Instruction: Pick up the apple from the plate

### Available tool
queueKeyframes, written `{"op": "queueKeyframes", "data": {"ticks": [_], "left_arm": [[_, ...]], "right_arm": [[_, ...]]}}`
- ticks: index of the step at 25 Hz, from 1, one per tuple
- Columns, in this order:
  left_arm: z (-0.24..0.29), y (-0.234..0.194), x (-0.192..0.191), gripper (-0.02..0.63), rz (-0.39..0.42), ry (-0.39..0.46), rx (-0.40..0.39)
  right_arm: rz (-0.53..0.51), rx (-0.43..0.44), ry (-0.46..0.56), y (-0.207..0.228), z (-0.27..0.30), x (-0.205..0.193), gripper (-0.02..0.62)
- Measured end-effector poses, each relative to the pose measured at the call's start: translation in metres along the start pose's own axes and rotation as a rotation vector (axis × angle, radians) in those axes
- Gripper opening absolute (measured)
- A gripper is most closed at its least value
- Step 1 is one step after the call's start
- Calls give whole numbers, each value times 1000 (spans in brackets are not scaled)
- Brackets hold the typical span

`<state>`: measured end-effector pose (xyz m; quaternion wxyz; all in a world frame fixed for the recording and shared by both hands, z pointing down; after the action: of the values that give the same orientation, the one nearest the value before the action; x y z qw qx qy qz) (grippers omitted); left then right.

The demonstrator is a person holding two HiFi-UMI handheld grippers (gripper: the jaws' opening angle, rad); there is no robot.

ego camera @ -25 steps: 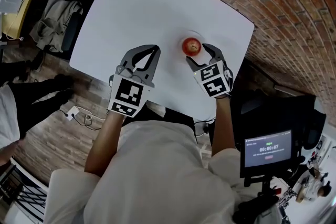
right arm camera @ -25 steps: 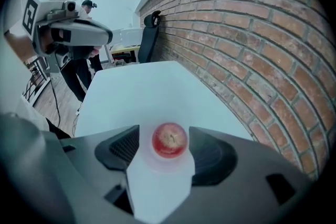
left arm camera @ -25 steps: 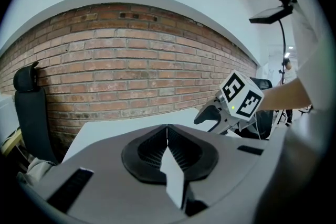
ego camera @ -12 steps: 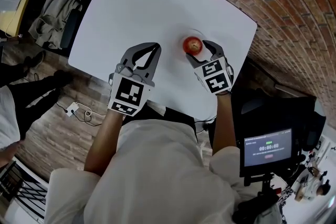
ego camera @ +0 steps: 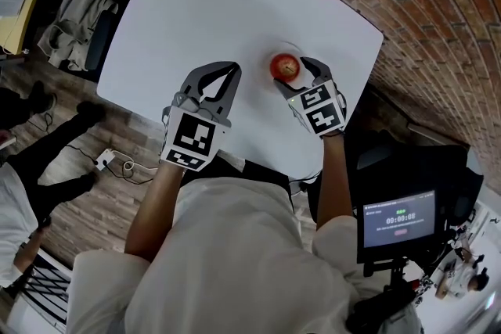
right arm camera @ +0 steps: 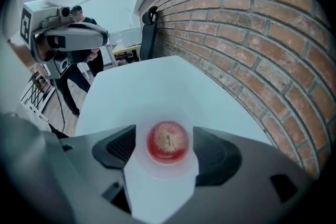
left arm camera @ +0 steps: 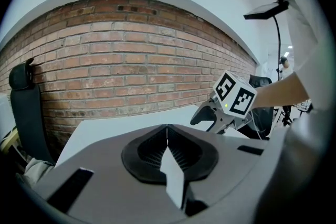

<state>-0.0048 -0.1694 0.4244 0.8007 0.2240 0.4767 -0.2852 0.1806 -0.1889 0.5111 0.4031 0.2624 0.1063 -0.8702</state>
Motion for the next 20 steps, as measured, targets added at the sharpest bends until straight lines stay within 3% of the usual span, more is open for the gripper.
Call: {"op": "queueKeyframes", "data": {"ticks": [20], "left_arm": [[15,-9,-13,6,-30,-47,-1]], "right_arm": [[-44,63,-68,10,35,-2,350]]}}
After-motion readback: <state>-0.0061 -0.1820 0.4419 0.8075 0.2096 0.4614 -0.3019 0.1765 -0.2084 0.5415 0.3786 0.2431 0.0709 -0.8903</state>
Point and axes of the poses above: the fingertips, and each gripper's own axes: z forward along the fingers, y to its right, x out of its top, the point moved 7 cm from there along -z, backward along the fingers, and after that the axes turned 6 degrees about z, right-handed, at the moved point
